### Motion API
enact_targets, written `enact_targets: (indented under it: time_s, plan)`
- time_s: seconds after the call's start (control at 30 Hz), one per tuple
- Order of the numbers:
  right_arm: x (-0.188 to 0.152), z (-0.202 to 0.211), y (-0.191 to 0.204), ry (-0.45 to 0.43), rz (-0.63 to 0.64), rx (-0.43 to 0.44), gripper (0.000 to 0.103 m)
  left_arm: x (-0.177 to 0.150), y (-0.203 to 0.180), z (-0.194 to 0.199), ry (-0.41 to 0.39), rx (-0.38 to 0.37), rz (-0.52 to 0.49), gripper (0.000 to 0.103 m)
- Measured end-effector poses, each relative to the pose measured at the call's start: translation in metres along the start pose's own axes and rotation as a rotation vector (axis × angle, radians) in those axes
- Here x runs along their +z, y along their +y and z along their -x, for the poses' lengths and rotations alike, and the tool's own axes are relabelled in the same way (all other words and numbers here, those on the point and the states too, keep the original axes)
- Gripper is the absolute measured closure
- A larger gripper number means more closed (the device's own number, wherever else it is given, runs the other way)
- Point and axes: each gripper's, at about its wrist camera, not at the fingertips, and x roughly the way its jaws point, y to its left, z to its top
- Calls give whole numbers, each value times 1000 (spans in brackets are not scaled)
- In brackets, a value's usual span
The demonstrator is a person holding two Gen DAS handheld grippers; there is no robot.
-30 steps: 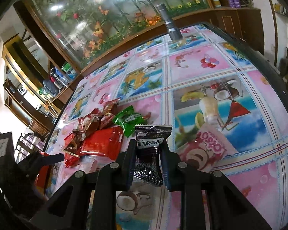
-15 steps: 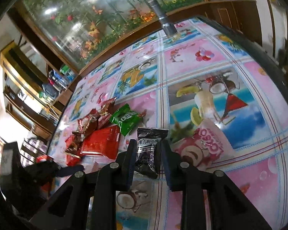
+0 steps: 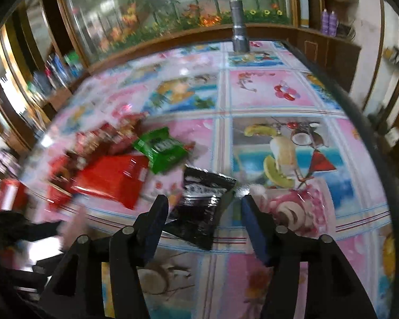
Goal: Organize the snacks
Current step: 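Grasp the white-pink wrapped snack with the left tool while the right tool holds the black packet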
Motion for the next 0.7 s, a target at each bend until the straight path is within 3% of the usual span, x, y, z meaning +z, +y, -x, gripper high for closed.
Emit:
enact_targets:
  time_s: [0.07,0.13,0.17,0.23,0.3,0.33,0.4,0.57,0.7]
  plan:
    - [1,-3,7,-3,8,-63,49,-3,13,5,-16,-5,69,75]
    - [2,-7,14,-1,17,-138,62,-7,21,10,-30,-12,119,75]
    - [2,-8,19,-8,36,-171,63,-9,28,13,-39,-23,151,75]
    - [2,-9,23,-11,38,-169,74,-13,35,17,-53,-33,191,77]
    - [1,-9,25,-15,41,-171,77,-18,40,24,-65,-30,215,80]
    - [1,-8,25,-16,36,-171,77,-20,41,27,-70,-26,223,88]
    - [0,-7,24,-17,15,-157,78,-25,44,34,-84,-19,234,97]
    - [-10,4,25,-14,-64,-27,78,-36,52,44,-103,-2,258,99]
    - [-17,8,27,-31,-111,38,78,-35,43,47,-112,38,190,99]
